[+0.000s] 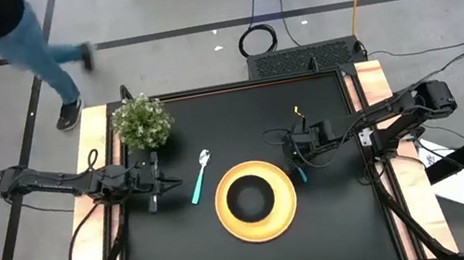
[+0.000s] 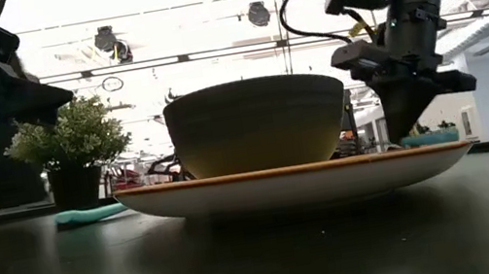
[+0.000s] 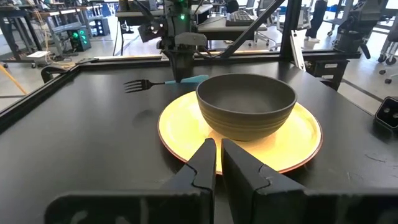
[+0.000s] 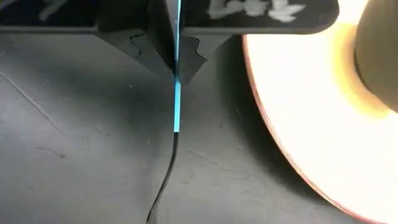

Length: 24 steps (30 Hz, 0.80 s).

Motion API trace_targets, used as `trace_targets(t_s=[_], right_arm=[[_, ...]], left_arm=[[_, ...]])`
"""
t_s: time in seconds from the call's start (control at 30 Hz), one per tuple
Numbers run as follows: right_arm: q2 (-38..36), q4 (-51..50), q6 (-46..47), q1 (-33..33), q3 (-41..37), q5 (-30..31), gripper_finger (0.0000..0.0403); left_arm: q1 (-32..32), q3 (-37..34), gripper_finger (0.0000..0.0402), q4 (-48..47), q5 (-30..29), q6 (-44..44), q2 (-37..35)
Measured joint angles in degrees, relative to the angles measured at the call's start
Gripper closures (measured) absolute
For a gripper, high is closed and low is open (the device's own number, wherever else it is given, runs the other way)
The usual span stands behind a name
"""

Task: Set table place
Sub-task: Put the blue fork on the yellow plate to the right of the black bowl

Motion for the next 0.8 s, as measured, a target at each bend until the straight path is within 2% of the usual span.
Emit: trace_targets(t_s=[0.8], right_arm=[[-2.7, 0.7, 3.5, 5.5, 1.7, 1.4, 0.0403]], left_arm=[[0.0, 0.0, 0.0371, 0.2, 0.1, -1.0, 0.0]])
